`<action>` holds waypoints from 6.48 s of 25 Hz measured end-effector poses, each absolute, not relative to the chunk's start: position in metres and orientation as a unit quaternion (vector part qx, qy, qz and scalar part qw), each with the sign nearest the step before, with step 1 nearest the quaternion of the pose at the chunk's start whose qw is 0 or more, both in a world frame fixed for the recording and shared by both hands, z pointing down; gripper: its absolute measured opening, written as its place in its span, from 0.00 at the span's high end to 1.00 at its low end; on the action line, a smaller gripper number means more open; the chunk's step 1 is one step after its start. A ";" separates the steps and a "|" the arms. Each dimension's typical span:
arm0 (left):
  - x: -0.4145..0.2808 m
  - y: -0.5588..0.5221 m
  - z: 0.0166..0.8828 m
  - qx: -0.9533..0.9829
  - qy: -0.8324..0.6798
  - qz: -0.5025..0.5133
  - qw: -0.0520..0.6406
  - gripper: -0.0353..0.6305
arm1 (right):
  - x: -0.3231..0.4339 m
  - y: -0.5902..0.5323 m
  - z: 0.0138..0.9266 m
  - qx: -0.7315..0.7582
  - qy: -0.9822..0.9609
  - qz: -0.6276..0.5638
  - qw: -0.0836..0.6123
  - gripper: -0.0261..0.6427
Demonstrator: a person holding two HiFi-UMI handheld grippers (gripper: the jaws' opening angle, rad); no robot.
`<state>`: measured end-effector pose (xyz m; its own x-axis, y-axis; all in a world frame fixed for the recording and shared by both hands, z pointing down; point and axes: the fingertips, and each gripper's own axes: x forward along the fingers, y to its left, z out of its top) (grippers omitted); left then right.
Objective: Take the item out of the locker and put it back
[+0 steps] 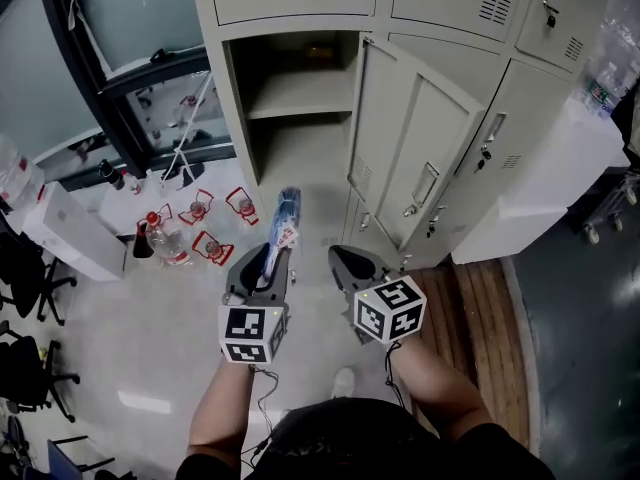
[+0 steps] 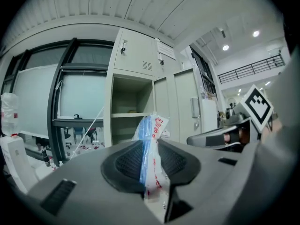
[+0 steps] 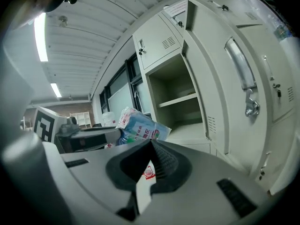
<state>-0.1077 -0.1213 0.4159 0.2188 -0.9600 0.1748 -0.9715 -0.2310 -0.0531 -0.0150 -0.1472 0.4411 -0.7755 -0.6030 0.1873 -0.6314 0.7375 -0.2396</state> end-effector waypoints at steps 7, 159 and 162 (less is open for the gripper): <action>-0.092 -0.159 0.402 0.764 -0.640 0.070 0.022 0.79 | -0.002 -0.171 0.443 0.304 -0.940 0.142 0.052 0.96; -0.093 -0.041 0.435 0.797 -0.592 0.091 0.076 0.94 | -0.019 -0.090 0.446 0.347 -0.926 0.131 0.068 0.96; -0.099 -0.026 0.433 0.804 -0.584 0.086 0.075 0.94 | -0.023 -0.071 0.445 0.357 -0.923 0.129 0.069 0.96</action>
<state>-0.0995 -0.0255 0.4332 0.3039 -0.9257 0.2251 -0.9514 -0.3073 0.0204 -0.0231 -0.0708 0.4450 -0.7353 -0.6411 0.2200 -0.6768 0.7118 -0.1878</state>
